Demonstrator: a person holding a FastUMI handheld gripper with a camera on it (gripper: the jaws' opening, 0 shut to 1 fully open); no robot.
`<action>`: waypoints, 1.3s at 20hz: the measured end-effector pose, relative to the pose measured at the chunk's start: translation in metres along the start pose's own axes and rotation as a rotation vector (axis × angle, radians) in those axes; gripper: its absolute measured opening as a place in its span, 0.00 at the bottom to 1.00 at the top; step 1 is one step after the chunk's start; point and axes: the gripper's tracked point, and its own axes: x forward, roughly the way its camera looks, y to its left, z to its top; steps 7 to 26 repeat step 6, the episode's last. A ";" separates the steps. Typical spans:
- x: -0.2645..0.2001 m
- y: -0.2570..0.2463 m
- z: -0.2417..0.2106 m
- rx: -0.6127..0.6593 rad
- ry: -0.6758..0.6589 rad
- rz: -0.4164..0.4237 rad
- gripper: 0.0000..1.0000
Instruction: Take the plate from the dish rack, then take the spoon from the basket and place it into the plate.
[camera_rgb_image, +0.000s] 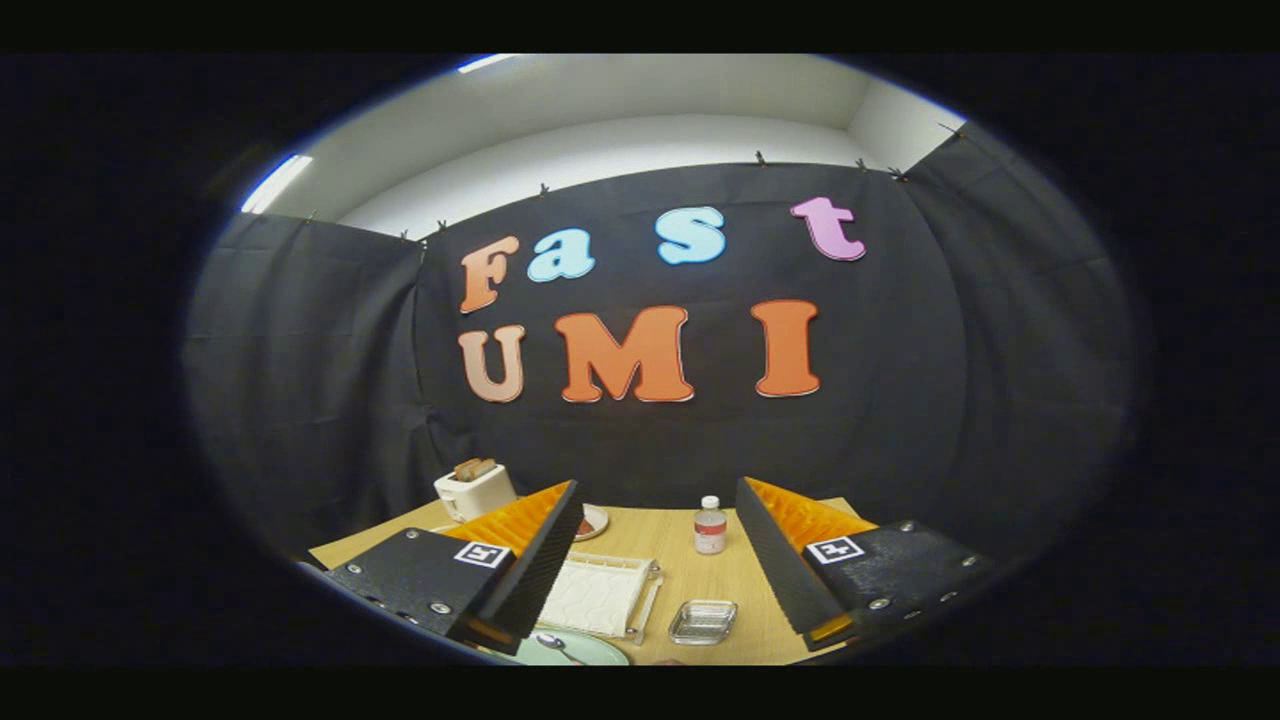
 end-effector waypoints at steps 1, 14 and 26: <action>0.001 0.002 0.005 -0.002 -0.012 0.002 0.92; 0.005 0.015 0.020 -0.016 -0.046 0.011 0.92; 0.005 0.015 0.020 -0.016 -0.046 0.011 0.92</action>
